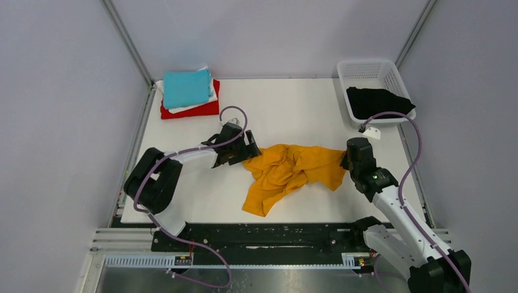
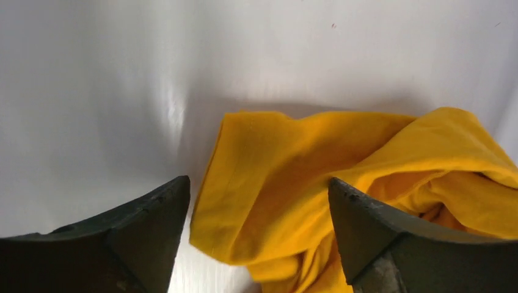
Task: Fold and stack the t-shirts
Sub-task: Flatten out the tshirt
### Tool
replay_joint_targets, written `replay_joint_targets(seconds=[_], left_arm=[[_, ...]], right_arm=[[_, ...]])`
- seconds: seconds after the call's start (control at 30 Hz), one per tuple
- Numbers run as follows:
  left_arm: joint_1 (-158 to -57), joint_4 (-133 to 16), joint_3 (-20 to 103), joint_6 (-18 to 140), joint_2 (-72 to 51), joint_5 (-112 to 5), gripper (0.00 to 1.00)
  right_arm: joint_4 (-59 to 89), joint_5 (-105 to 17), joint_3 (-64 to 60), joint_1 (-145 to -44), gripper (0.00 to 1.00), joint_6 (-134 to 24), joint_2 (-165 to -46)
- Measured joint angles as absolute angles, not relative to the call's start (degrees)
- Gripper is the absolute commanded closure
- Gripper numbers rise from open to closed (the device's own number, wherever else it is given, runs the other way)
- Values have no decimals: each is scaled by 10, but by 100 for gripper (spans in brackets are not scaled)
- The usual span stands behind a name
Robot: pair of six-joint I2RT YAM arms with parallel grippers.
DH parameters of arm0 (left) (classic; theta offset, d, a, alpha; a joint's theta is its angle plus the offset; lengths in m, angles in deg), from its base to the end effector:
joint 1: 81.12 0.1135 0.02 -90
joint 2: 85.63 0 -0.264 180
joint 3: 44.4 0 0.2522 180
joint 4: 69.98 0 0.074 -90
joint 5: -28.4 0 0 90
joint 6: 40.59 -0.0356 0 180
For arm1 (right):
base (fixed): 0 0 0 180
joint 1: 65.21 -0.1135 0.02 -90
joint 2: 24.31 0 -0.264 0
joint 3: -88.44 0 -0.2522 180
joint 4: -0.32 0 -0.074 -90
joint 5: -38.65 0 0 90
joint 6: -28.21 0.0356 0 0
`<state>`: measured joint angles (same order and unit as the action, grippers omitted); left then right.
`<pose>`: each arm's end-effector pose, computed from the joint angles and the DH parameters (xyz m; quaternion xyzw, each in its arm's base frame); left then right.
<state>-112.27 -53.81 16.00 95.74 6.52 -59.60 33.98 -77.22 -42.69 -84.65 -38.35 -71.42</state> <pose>0.2713 -0.1655 0.1633 -0.1170 0.9258 -0.2373 0.2698 0.1772 0.0461 0.2586 0.1384 0.8477 -0.0092 0.5120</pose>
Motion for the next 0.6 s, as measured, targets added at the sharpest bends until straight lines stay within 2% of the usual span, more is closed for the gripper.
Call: replay_joint_targets(seconds=[0.1, 0.13, 0.33, 0.6], left_arm=[[-1123, -555, 201, 940, 127, -569, 96], [-1123, -561, 208, 945, 139, -560, 100], [-1126, -522, 217, 913, 115, -566, 100], [-1127, -417, 286, 834, -197, -679, 100]], right_arm=[[339, -755, -427, -829, 100, -384, -735], [339, -751, -426, -825, 100, -384, -740], [343, -730, -392, -802, 100, -399, -745], [380, -734, -234, -797, 100, -449, -659]])
